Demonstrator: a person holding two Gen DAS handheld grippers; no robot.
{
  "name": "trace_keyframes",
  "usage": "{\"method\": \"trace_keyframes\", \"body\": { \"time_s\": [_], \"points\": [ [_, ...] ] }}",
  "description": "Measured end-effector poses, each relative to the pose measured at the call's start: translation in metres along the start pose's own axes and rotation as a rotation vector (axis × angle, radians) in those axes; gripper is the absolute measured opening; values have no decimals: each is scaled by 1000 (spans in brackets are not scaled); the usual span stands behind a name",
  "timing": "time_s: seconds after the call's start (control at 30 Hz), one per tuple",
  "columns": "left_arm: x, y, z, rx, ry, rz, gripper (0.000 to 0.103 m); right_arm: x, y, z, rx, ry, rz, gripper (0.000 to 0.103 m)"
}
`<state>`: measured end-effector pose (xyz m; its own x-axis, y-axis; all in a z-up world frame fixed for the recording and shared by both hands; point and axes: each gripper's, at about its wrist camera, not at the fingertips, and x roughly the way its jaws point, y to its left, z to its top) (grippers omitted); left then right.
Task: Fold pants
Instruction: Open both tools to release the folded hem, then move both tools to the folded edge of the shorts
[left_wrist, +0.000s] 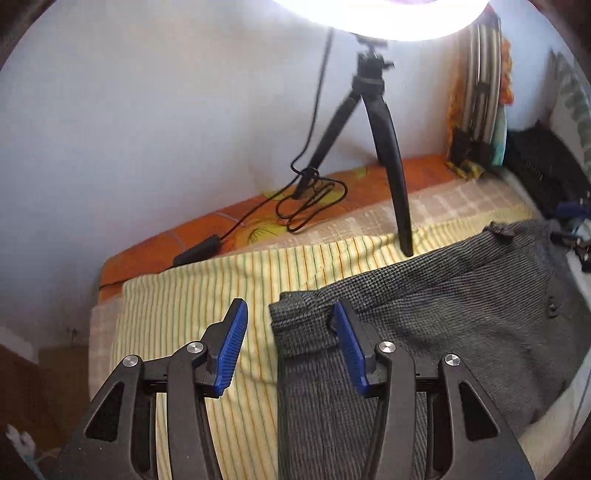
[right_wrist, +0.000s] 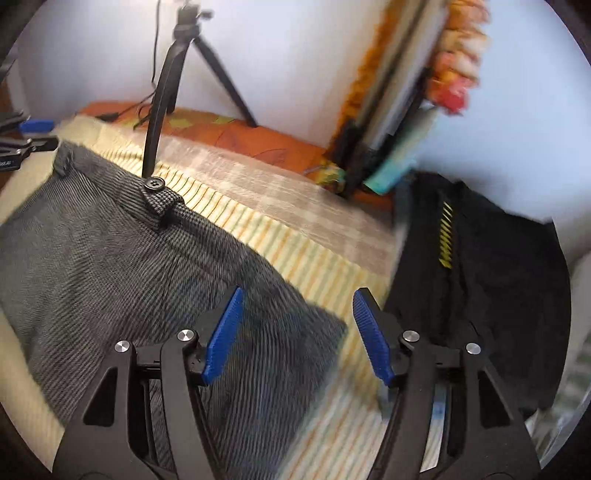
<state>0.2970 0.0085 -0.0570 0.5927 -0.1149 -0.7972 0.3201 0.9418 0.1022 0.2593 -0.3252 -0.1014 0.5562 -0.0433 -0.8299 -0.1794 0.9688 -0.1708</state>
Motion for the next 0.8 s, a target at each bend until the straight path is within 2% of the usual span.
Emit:
{"method": "trace_keyframes", "body": {
  "time_s": [0.03,0.1,0.27,0.33,0.47,0.6,0.8],
  "points": [
    [-7,4,-4,-16,-2,-19,49,-9,-2,-7,24,-8,14,74],
    [-21,6,-16,-35,-7,-40,53,-28,-2,-22,68,-23,42,78],
    [-44,7,-60,-88,15,-82,56,-61,-1,-69,207,-12,109,79],
    [-54,11,-82,-150,23,-113,61,-64,1,-86,258,1,122,82],
    [-65,16,-124,-259,51,-128,62,-62,0,-116,354,43,162,87],
    [-67,20,-152,-354,80,-150,62,-56,2,-133,372,60,227,87],
    [-52,16,-171,-367,130,-155,62,-53,22,-137,286,45,293,88]
  ]
}}
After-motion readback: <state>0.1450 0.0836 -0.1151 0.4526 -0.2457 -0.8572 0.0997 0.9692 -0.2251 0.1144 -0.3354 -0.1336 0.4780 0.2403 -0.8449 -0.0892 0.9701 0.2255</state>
